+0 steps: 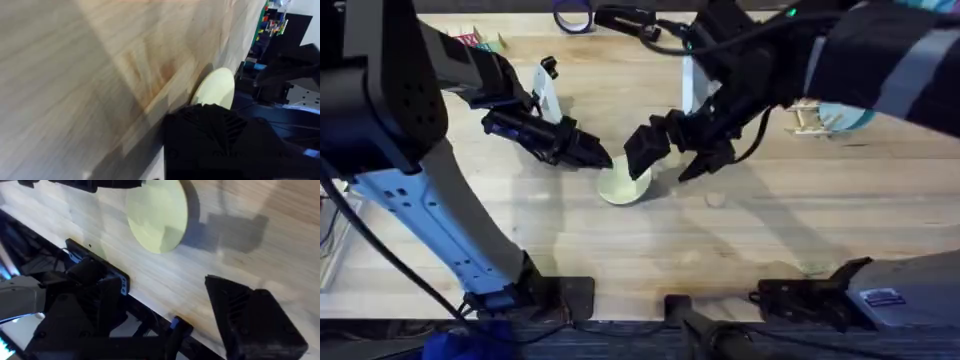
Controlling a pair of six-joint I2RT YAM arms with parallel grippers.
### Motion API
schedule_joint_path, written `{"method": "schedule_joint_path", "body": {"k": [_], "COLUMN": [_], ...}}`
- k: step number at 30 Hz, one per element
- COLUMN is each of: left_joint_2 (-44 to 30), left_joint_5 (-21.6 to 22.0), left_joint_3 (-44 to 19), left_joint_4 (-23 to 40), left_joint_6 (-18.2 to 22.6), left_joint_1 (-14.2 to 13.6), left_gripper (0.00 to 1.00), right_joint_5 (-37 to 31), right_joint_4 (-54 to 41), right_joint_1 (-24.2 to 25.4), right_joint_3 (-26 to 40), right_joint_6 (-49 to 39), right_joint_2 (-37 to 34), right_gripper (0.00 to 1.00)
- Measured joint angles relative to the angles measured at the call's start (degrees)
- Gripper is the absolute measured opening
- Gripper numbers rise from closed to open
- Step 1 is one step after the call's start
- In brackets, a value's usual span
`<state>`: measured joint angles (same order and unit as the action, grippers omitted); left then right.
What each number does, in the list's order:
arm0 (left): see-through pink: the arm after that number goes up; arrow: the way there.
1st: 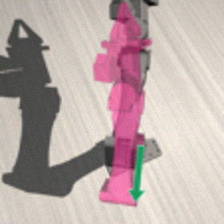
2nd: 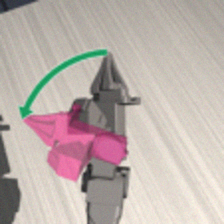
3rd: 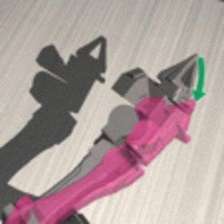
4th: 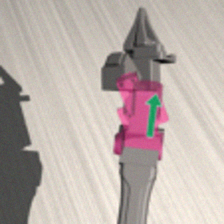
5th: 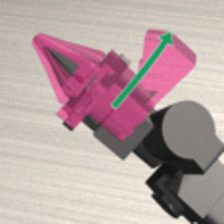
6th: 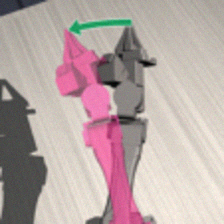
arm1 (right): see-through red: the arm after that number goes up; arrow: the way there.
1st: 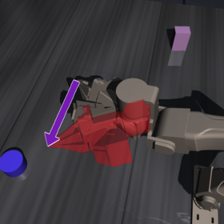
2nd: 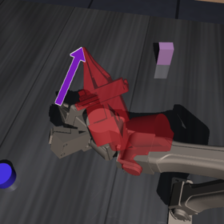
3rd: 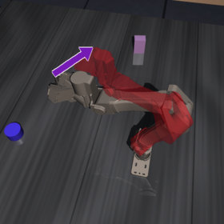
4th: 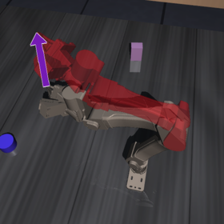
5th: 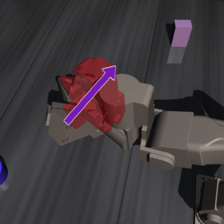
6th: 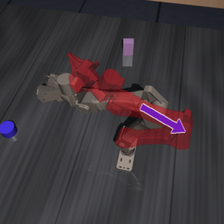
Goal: Pick up the plates from the table one by one and place each into a slot on the dish rack.
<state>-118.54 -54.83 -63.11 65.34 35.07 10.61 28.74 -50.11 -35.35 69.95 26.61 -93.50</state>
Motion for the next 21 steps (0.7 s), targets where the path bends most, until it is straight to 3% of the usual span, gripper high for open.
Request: {"method": "schedule_joint_path", "body": {"k": [21], "left_joint_2": [0.0], "left_joint_5": [0.0], "left_joint_3": [0.0], "left_joint_4": [0.0], "left_joint_6": [0.0], "left_joint_1": [0.0], "left_gripper": [0.041], "right_joint_5": [3.69], "right_joint_4": [19.06], "right_joint_1": [-0.07], "right_joint_3": [-11.72], "right_joint_6": [6.02], "right_joint_2": [-0.02], "right_gripper": [0.995]}}
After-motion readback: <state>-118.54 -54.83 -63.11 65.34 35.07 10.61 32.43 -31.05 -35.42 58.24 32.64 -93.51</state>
